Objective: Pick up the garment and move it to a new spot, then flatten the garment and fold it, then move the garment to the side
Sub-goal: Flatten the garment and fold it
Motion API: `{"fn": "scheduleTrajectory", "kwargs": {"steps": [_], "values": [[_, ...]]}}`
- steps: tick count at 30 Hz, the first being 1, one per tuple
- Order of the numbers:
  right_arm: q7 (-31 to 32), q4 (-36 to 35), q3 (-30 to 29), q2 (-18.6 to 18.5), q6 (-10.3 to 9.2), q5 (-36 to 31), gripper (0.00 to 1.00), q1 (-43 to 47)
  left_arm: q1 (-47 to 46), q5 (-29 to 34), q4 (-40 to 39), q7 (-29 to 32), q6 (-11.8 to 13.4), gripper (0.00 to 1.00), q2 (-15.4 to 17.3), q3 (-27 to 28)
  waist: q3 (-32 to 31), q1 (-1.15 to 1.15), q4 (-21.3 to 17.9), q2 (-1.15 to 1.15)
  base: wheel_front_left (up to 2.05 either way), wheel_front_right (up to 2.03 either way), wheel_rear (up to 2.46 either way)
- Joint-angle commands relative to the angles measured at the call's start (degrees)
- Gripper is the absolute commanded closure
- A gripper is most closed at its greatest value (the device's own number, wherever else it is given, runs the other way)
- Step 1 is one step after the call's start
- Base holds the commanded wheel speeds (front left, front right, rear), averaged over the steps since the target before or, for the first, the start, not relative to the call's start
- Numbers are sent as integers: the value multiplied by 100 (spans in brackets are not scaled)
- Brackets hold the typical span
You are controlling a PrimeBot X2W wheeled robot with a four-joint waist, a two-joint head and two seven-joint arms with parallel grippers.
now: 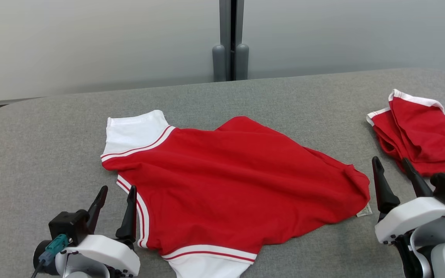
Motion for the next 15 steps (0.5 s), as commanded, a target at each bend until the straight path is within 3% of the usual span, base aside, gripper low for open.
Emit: {"fn": "scheduleTrajectory", "kwargs": {"steps": [1, 9, 15], "values": [[-125, -54, -37, 28, -2, 37, 0, 139, 20, -28, -6, 27, 21, 0, 47, 5, -69, 0, 0, 0, 0, 0, 0], [-413, -110, 22, 88, -2, 133, 0, 304, 52, -65, -87, 244, 6, 0, 145, -60, -65, 0, -143, 0, 0, 0, 0], [-464, -51, 138, 106, -2, 221, 0, 210, -146, -219, 97, 1164, -70, 0, 303, -263, 75, 0, -303, 0, 0, 0, 0]]}}
